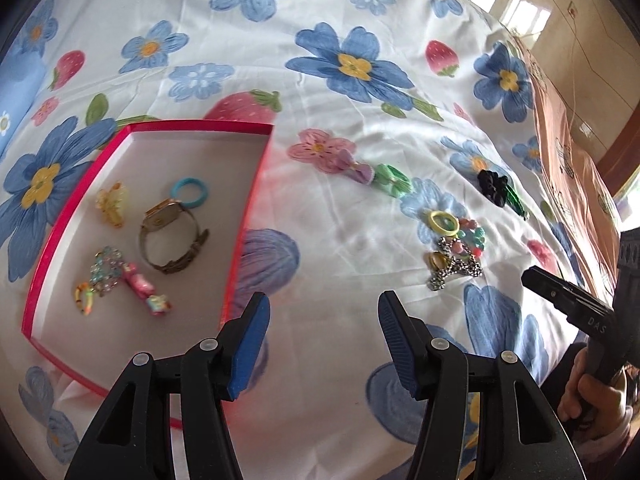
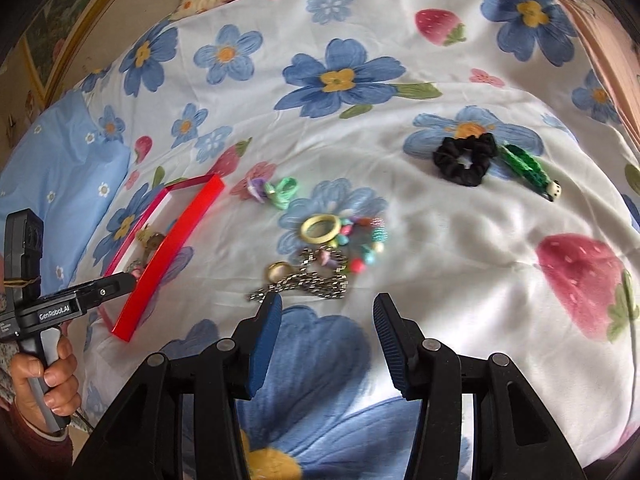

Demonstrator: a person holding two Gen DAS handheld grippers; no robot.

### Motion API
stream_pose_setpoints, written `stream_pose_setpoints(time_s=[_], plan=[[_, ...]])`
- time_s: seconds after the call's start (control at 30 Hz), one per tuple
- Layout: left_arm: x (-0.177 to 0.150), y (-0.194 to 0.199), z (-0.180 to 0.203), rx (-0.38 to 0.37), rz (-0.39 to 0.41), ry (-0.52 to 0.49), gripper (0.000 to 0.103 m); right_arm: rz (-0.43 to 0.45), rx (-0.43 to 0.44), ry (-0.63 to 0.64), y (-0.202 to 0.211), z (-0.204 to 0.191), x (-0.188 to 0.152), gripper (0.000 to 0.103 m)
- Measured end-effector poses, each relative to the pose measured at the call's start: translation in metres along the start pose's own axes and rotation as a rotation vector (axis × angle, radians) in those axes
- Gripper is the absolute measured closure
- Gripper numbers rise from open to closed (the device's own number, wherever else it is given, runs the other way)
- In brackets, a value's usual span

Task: Organize jewelry
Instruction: 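Move both open tools from the box over the remaining jewelry, then grasp the silver chain with the left tool while the right tool grasps the beaded bracelet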

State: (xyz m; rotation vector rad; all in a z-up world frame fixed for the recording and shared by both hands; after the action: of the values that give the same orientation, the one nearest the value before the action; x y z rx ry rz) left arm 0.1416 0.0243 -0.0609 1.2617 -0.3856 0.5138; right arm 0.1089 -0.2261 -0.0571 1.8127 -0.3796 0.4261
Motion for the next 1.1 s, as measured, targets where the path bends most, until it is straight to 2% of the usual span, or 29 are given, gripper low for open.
stream_pose_setpoints(time_s=[0.5,0.87,1.03,1.1], plan=[[0.011,-0.048,0.059,-0.053,-0.068,-0.118,0.047,-0.014,-0.02,0.001,-0.027,0.02,0.02,0.054],[0.012,-0.111,0.098,-0.09,-0.155,-0.21,0.047,-0.062,-0.032,0.006,-0.059,0.03,0.035,0.055],[0.014,-0.128,0.111,-0.086,-0.145,-0.26,0.053,-0.086,-0.042,0.001,-0.073,0.035,0.034,0.059],[0.013,-0.131,0.113,-0.078,-0.139,-0.275,0.066,-0.081,-0.046,0.009,-0.074,0.033,0.034,0.06]])
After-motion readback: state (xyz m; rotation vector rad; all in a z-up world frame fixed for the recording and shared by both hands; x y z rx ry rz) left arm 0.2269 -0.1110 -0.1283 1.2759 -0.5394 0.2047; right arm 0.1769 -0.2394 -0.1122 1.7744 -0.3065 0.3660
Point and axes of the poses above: each gripper's, at about its wrist camera, not at the fingertips, and y roughly against the way its jaws point, z to its right, x to its top, the point moved 6 cm from there along -y, roughly the way its jaws point
